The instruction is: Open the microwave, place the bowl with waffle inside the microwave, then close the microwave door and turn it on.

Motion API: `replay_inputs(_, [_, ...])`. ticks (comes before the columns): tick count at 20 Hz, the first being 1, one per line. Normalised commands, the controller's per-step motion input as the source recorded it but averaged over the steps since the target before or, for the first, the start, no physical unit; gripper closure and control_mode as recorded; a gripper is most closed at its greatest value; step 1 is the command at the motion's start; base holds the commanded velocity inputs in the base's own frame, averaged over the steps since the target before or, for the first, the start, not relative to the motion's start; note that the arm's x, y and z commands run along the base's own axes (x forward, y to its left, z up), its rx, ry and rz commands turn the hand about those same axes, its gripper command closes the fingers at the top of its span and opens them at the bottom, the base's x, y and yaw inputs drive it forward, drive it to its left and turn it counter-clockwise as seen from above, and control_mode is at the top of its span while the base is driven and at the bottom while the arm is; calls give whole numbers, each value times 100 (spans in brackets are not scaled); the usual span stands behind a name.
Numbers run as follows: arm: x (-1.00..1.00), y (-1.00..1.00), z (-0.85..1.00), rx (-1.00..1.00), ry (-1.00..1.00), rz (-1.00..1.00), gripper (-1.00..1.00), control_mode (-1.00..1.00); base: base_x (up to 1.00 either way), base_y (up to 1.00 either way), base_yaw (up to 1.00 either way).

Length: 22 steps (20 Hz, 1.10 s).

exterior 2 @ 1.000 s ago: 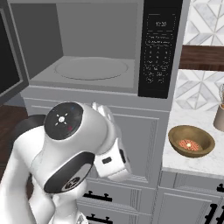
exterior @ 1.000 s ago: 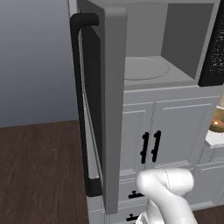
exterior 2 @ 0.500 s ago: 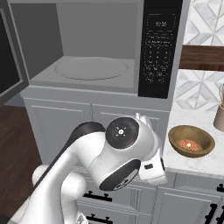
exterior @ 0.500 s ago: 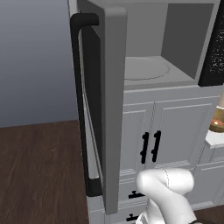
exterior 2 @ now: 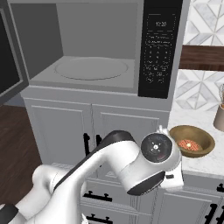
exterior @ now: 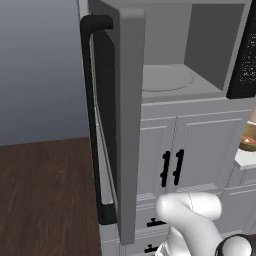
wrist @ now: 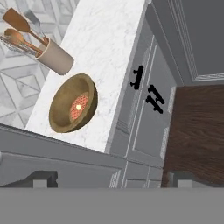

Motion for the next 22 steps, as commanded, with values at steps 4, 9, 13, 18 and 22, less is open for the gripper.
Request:
replay_inputs(4, [15,-8,-34,4,0,0,-100,-100,0,0,0])
replay_inputs(9, [23,-10,-39,7,0,0,-100,-100,0,0,0])
replay_inputs(13, [43,-23,-43,9,0,0,-100,-100,0,0,0])
replay_inputs(18, [44,-33,-30,15,0,2,-100,-100,0,0,0])
replay_inputs(22, [29,-43,-17,14,-1,4,-100,-100,0,0,0])
